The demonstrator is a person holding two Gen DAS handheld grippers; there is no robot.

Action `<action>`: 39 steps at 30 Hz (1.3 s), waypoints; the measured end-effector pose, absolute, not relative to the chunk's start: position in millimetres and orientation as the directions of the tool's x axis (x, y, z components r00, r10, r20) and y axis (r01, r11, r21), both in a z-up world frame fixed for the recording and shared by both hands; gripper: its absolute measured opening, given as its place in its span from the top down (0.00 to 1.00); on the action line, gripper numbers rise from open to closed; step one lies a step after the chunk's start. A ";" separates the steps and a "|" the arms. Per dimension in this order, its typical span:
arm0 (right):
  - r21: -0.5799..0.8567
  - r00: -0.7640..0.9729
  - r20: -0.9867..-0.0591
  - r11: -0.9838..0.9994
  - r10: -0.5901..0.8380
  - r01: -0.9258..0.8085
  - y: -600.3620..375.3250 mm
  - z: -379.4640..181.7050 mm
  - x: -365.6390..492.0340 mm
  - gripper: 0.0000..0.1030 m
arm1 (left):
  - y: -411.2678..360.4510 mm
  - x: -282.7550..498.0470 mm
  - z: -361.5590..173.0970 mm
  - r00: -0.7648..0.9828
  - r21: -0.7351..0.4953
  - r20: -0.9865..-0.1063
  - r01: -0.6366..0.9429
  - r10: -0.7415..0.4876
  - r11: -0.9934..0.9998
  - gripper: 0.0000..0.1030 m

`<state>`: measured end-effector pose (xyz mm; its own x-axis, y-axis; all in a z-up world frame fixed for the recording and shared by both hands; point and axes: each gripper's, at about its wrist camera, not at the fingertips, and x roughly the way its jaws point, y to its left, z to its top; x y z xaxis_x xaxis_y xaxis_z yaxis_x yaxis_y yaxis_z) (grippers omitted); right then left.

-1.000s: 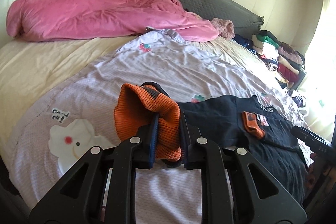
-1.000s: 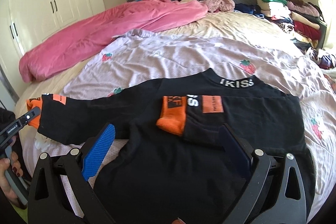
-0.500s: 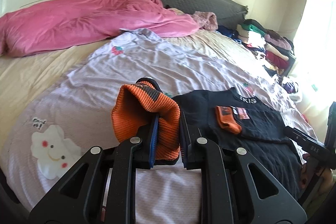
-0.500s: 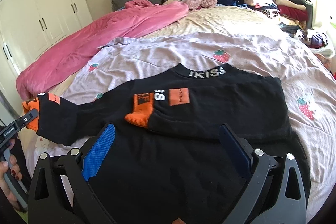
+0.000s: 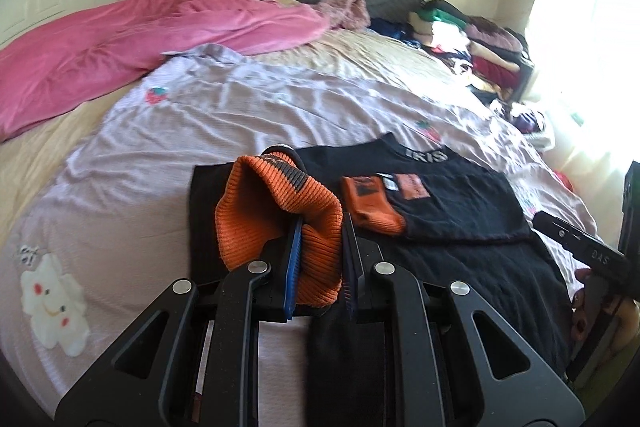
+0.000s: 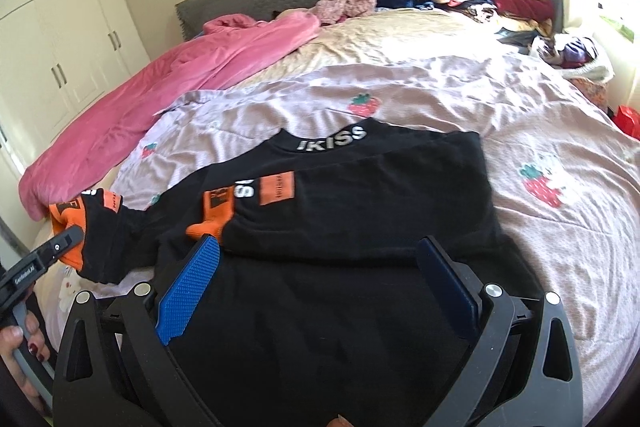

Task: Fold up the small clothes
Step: 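Carry the sleeve across the shirt front with the left gripper and release, then grasp the folded cuff with the right gripper and lift the shirt side inward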

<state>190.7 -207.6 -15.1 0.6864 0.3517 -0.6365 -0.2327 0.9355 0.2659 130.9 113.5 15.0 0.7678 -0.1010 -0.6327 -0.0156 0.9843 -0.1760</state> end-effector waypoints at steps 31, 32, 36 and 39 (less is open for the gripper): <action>0.384 0.513 -0.683 0.853 0.520 -0.354 -163.9 -50.2 187.8 0.04 | 101.8 148.5 -3.4 0.698 -0.086 -0.714 -0.004 -0.059 0.996 0.35; 0.389 0.491 -0.690 0.845 0.532 -0.368 -153.0 -52.4 188.1 0.04 | 103.6 148.3 -3.6 0.698 -0.082 -0.714 -0.011 -0.051 0.997 0.34; 0.384 0.441 -0.712 0.828 0.547 -0.408 -121.6 -58.5 192.0 0.04 | 111.8 144.4 -6.0 0.701 -0.079 -0.712 -0.032 -0.034 0.996 0.28; 0.391 0.408 -0.729 0.824 0.549 -0.410 -104.0 -67.1 199.0 0.05 | 115.7 141.8 -7.2 0.702 -0.080 -0.712 -0.039 -0.030 0.996 0.25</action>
<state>199.0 -104.0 -67.1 0.4085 0.5491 -0.7292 -0.4099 0.8241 0.3910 141.8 115.7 -7.2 0.7016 -0.0299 -0.7119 -0.0391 0.9960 -0.0804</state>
